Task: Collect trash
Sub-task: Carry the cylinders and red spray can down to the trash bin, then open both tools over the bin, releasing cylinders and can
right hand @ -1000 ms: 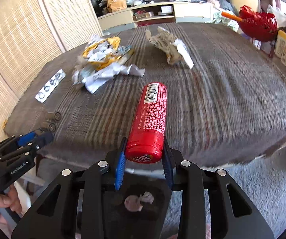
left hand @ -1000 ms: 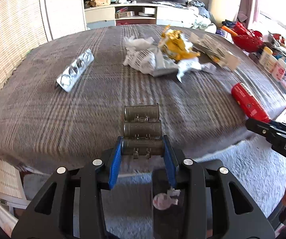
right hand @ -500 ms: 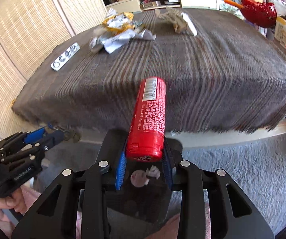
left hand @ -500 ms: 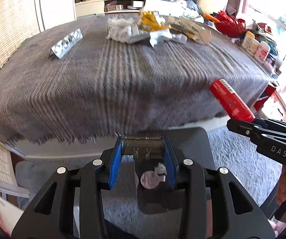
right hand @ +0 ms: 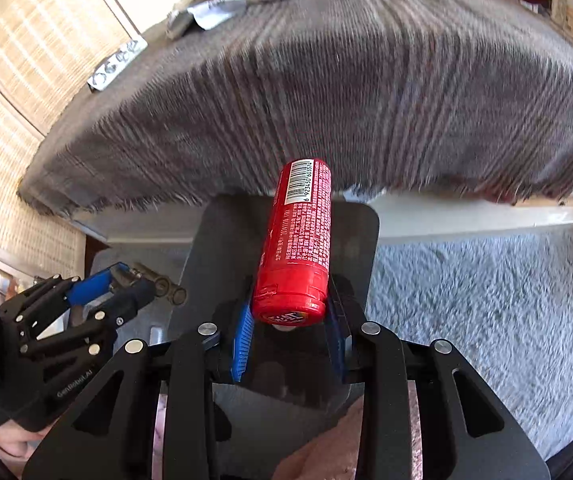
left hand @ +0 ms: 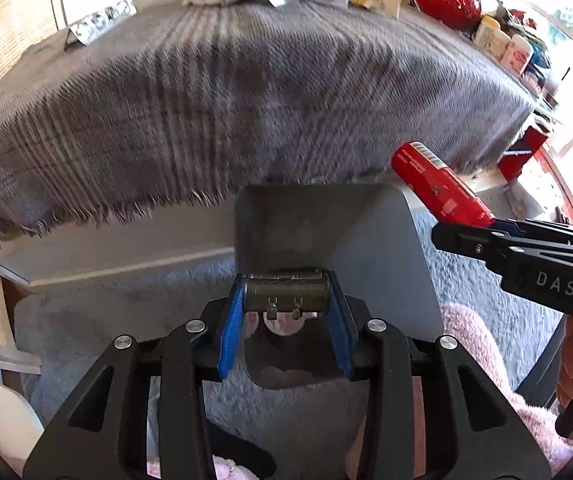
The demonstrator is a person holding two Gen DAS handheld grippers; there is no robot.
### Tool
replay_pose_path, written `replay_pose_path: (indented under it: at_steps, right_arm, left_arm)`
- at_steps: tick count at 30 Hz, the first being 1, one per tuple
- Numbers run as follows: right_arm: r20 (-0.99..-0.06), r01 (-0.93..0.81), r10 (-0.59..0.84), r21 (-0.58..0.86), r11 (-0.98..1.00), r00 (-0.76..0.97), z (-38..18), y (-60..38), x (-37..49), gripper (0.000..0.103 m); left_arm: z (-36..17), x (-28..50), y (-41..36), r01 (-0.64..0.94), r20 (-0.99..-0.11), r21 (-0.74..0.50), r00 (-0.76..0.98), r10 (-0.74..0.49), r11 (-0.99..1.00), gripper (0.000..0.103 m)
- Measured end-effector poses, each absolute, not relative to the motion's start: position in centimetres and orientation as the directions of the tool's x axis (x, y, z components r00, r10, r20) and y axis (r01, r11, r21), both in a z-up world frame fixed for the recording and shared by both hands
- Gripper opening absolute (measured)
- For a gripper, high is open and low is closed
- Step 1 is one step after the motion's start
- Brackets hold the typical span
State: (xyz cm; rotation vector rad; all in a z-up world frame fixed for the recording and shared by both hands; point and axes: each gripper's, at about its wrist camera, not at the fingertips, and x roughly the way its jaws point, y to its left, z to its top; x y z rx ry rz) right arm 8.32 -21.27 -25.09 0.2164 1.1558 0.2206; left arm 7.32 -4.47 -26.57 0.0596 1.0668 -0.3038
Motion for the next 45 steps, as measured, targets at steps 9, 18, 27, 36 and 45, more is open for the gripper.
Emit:
replay_pose_path:
  at_steps: [9, 18, 27, 36, 45]
  right_arm:
    - [-0.895, -0.062, 0.3, 0.296, 0.953, 0.329, -27.0, -20.4, 7.7, 0.033]
    - [-0.89, -0.03, 0.309, 0.318, 0.948, 0.336, -27.0, -20.5, 8.3, 0.035]
    - [-0.886, 0.002, 0.28, 0.302, 0.953, 0.37, -26.5, -20.7, 8.2, 0.054]
    - [-0.881, 0.034, 0.23, 0.268, 0.963, 0.414, -25.6, -21.6, 7.8, 0.095]
    - [-0.864, 0.07, 0.255, 0.315, 0.947, 0.433, -25.2, -22.8, 8.1, 0.1]
  left_arm:
    - [-28.3, 6.8, -5.2, 0.285, -0.885, -0.147, 0.39, -0.255, 0.947, 0.036]
    - [-28.7, 7.0, -5.5, 0.295, -0.891, -0.15, 0.374, -0.258, 0.944, 0.037]
    - [-28.6, 6.9, -5.3, 0.285, -0.896, -0.13, 0.377, -0.235, 0.95, 0.06]
    - [-27.2, 6.8, -4.6, 0.28, -0.887, -0.106, 0.407, -0.218, 0.954, 0.092]
    - [-25.4, 7.1, -3.7, 0.26, -0.87, -0.12, 0.438, -0.228, 0.958, 0.095]
